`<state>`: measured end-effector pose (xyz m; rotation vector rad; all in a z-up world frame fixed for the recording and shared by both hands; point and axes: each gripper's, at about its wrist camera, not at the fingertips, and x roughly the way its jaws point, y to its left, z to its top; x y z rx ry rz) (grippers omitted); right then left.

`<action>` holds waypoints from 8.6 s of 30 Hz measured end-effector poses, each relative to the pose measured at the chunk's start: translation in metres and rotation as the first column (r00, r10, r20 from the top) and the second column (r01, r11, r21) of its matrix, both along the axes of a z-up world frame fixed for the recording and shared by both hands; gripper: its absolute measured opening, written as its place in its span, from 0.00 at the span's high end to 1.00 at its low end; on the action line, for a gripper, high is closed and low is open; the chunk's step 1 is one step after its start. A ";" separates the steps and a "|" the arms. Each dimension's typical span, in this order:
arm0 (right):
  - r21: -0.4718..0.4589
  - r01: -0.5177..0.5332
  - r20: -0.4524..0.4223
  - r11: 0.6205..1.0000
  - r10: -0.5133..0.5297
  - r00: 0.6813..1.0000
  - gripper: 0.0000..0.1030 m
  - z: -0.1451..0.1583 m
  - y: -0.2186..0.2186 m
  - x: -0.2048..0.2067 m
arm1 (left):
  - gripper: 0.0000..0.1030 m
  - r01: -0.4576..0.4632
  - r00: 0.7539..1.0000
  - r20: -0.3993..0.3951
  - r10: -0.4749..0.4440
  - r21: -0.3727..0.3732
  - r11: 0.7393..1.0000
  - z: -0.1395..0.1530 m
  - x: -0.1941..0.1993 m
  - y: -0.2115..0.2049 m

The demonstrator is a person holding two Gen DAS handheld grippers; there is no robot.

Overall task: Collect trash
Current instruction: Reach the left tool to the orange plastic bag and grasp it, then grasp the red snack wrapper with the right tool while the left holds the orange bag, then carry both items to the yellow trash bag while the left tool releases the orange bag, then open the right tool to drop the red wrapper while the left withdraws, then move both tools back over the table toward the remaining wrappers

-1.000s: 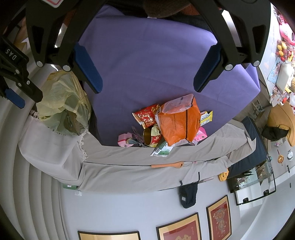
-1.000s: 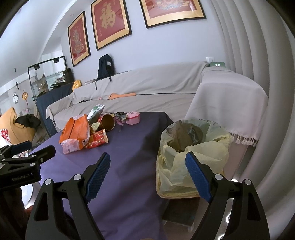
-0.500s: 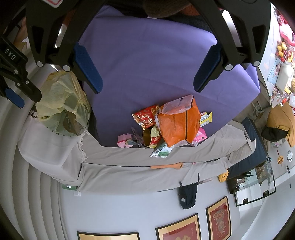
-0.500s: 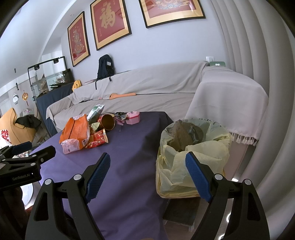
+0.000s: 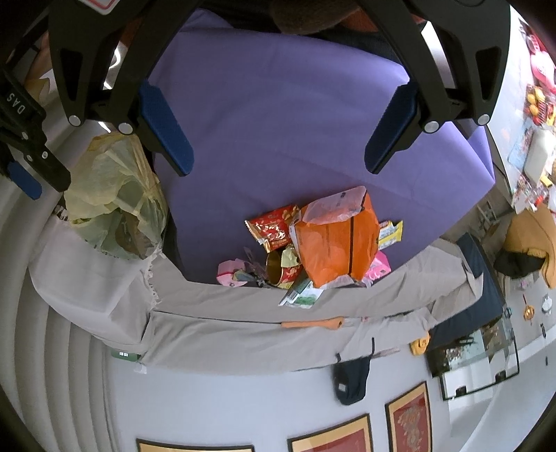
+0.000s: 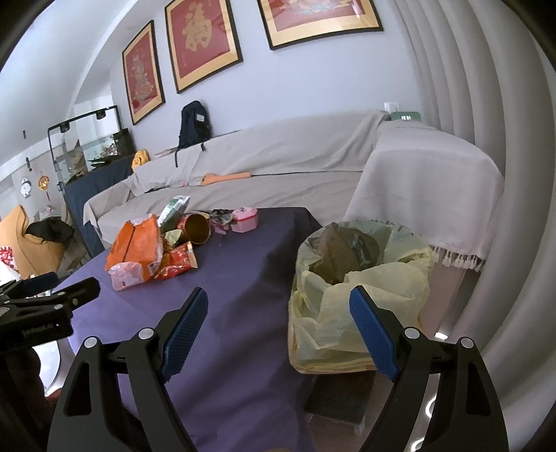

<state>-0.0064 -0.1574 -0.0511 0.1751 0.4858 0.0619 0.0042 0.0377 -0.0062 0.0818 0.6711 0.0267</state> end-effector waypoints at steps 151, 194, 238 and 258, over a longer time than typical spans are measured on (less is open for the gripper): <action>-0.138 0.188 -0.058 0.973 -0.197 0.979 0.85 0.051 -0.183 0.119 | 0.86 0.588 0.741 -0.120 -0.661 -0.357 0.725 -0.017 0.247 -0.174; -0.046 0.011 -0.356 0.999 -0.026 0.934 0.65 -0.061 -0.104 0.177 | 0.44 0.417 0.900 -0.020 -0.435 -0.246 0.875 -0.037 0.211 -0.039; 0.009 -0.256 -0.340 0.967 0.244 0.908 0.65 -0.037 0.119 0.225 | 0.39 0.320 0.889 -0.219 -0.403 -0.332 0.887 -0.068 0.234 0.220; 0.214 -0.222 -0.346 0.951 0.286 0.893 0.65 -0.035 0.234 0.276 | 0.39 0.096 0.991 -0.061 -0.120 -0.303 0.948 -0.043 0.228 0.280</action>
